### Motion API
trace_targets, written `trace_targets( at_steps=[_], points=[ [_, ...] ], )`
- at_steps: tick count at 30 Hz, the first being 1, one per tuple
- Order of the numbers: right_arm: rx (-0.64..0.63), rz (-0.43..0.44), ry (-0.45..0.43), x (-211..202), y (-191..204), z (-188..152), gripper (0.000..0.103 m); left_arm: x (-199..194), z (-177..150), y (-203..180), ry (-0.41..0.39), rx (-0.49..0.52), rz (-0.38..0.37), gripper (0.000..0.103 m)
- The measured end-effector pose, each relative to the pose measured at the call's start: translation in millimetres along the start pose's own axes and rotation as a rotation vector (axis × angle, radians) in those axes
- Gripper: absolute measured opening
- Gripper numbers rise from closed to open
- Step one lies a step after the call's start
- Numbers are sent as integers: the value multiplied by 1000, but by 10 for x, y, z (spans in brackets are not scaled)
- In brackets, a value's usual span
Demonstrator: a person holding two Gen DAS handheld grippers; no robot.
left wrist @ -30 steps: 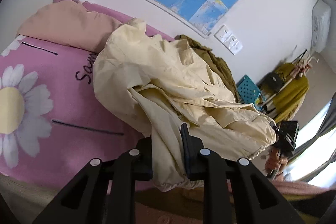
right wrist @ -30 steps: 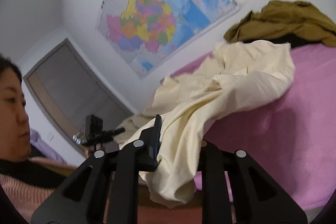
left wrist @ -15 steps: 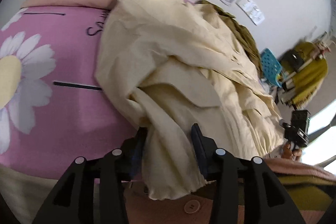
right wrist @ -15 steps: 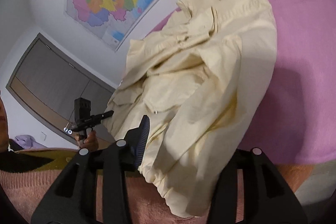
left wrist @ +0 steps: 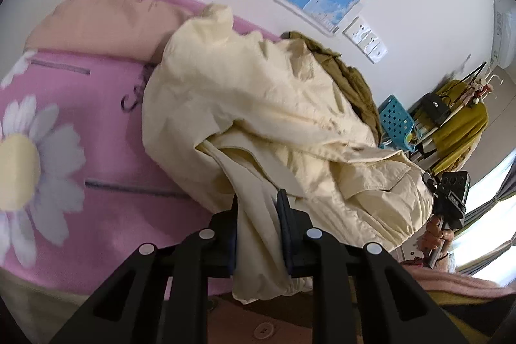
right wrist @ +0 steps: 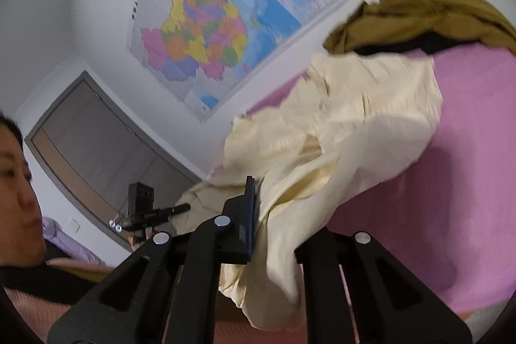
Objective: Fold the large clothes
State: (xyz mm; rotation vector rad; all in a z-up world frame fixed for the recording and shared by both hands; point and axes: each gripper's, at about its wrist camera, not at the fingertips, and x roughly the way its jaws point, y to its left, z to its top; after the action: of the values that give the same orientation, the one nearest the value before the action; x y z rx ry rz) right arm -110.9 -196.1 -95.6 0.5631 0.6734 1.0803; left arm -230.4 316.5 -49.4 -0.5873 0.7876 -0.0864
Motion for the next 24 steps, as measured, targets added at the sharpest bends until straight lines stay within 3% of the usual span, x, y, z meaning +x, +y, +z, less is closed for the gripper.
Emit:
trace_targets(
  at_steps=[9, 21, 24],
  points=[
    [47, 27, -85, 169, -59, 663, 8, -160, 628, -164, -48, 53, 43, 18],
    [109, -3, -58, 590, -300, 1432, 8, 24, 1491, -243, -26, 81, 124, 17],
    [132, -22, -44, 697, -395, 1568, 8, 130, 1685, -249, -15, 94, 173, 17]
  ],
)
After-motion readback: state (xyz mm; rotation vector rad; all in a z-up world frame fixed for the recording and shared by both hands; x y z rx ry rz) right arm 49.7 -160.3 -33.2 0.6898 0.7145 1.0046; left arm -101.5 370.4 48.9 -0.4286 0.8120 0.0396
